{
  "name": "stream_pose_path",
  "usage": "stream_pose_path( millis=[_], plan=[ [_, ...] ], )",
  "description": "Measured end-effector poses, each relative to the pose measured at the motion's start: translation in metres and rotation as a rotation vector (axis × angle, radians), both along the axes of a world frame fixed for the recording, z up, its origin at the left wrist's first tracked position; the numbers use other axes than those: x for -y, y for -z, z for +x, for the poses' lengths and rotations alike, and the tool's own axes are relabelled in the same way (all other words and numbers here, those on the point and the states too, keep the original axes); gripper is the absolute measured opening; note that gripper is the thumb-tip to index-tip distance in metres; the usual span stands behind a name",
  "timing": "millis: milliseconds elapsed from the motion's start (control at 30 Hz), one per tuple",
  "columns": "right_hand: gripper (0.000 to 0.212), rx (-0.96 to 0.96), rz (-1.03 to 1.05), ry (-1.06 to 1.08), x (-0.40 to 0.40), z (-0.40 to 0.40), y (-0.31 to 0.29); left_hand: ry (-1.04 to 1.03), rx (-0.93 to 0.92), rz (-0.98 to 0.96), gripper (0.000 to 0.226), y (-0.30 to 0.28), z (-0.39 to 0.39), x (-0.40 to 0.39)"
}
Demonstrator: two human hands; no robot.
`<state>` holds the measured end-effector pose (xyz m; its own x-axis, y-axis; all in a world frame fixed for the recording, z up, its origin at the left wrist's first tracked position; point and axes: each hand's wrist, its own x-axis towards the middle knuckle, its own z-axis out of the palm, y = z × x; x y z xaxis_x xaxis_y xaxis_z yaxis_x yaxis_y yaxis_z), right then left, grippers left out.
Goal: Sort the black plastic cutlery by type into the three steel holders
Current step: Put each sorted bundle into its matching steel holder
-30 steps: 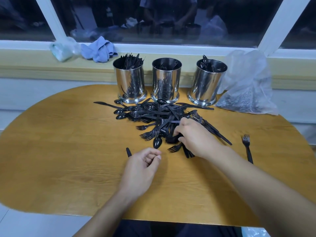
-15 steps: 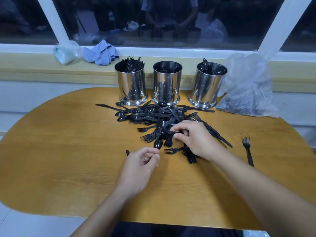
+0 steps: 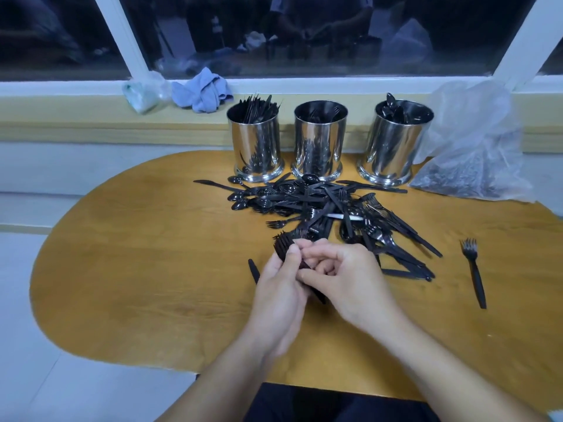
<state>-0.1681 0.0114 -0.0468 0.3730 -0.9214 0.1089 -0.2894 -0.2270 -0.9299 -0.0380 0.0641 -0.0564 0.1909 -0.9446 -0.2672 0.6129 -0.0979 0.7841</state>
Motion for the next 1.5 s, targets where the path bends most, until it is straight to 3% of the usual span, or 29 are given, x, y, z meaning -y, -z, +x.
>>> stream_pose_path(
  millis=[100,233,333,633,767,833,1000,1133,1267,1367,1500],
  plan=[
    [0.021,-0.015,-0.012,0.033,0.003,-0.022,0.008,-0.011,0.036,0.016,0.036,0.004,0.015,-0.001],
    [0.023,-0.467,-0.306,0.135,0.026,-0.061,0.019,-0.110,0.064,0.076,0.034,0.012,0.037,-0.005],
    [0.032,-0.671,-0.349,0.077,0.037,-0.072,0.028,-0.085,0.094,0.116,0.038,0.020,0.040,-0.011],
    [0.025,-0.798,-0.415,0.064,0.049,-0.063,0.039,-0.014,0.093,0.142,0.033,0.019,0.033,-0.016],
    [0.006,-0.641,-0.376,0.106,0.043,-0.059,0.023,0.006,0.144,0.130,0.018,0.014,0.031,-0.016],
    [0.011,-0.534,-0.329,0.121,0.032,-0.054,0.015,0.026,0.230,0.113,0.016,0.011,0.026,-0.016],
    [0.009,-0.047,0.099,-0.111,-0.014,-0.029,-0.003,0.047,0.294,0.076,0.033,0.004,0.000,-0.015],
    [0.011,0.005,0.073,-0.083,-0.027,-0.033,0.008,-0.020,0.253,0.143,0.031,0.007,-0.012,-0.013],
    [0.011,-0.253,-0.212,0.120,-0.011,-0.069,0.021,-0.090,0.123,0.151,0.031,0.011,-0.010,-0.009],
    [0.026,-0.551,-0.431,0.264,0.013,-0.101,0.029,-0.093,0.036,0.154,0.033,0.013,-0.009,-0.009],
    [0.038,-0.879,-0.491,0.306,0.031,-0.123,0.036,-0.054,0.112,0.168,0.043,0.018,-0.011,-0.013]
  ],
)
